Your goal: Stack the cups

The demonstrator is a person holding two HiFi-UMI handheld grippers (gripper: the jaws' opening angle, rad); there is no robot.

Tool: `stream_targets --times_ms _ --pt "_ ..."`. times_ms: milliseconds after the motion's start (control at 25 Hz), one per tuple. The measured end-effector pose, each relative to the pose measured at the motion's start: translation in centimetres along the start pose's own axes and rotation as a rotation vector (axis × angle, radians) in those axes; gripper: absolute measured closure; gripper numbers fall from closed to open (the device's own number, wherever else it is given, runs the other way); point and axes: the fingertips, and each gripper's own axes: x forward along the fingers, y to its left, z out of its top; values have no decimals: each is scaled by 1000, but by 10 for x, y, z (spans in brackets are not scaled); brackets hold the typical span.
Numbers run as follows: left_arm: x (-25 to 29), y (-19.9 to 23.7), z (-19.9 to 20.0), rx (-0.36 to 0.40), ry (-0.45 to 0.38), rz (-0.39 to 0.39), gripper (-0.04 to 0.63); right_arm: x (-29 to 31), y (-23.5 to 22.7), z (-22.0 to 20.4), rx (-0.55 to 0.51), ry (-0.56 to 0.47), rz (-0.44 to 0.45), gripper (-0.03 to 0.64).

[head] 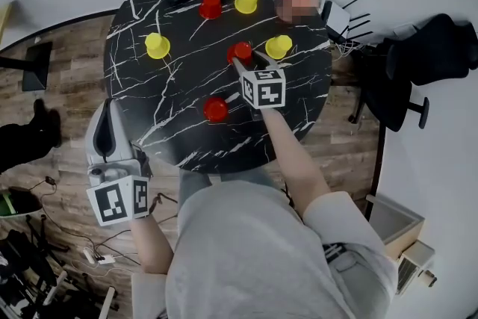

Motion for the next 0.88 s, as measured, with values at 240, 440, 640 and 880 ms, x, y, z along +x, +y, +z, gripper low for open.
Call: stream_targets --times_ms 240,440,640,880 --pt "7 -12 10 2 -24 -80 589 -38 7 -4 38 -51 -15 408" --pt "12 -25 19 2 -42 -166 589 -71 11 -18 77 -70 -53 411" --pt "12 -37 22 -4 -52 -250 589 -99 17 -37 106 -82 -99 411" --pt "7 -46 23 0 -51 -328 589 -119 30 -67 148 -71 -138 413"
